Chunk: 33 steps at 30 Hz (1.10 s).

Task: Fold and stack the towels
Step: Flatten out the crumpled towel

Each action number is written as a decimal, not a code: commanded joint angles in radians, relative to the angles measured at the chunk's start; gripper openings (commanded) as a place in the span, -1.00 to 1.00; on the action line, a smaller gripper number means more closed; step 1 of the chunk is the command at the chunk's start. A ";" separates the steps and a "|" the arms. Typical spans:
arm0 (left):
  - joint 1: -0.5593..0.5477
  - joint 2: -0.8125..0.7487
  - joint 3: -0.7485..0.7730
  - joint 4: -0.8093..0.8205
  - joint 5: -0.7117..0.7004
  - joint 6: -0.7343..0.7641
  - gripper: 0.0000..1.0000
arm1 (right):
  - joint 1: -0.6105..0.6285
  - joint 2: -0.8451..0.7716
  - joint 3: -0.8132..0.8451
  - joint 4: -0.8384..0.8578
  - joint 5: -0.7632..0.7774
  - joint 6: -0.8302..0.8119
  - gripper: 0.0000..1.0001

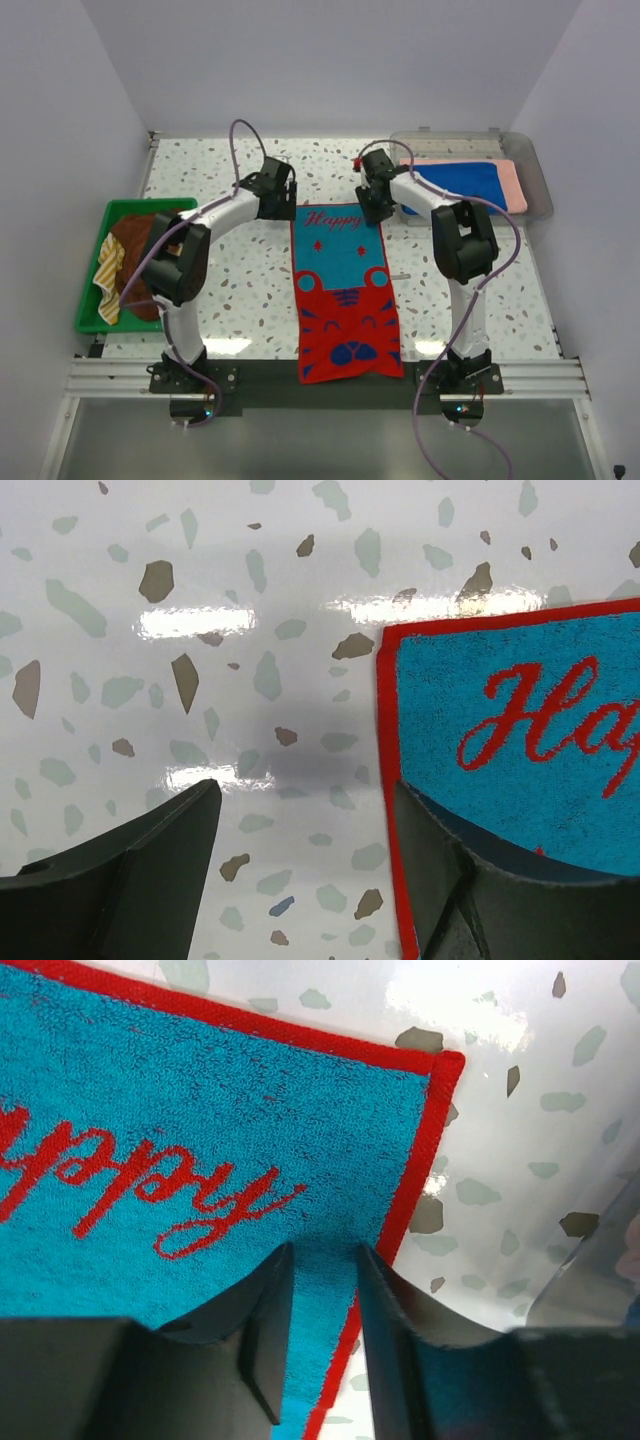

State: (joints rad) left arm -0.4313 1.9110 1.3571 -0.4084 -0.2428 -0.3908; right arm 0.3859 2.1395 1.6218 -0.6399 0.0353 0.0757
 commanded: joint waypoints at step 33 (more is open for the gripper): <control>0.025 0.275 0.257 0.017 0.160 0.257 0.30 | -0.055 0.217 0.308 -0.084 -0.008 -0.258 -0.03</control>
State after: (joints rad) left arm -0.4152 2.1632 1.5913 -0.3820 -0.1020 -0.1459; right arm 0.3374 2.3215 1.9141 -0.6807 0.0101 -0.1757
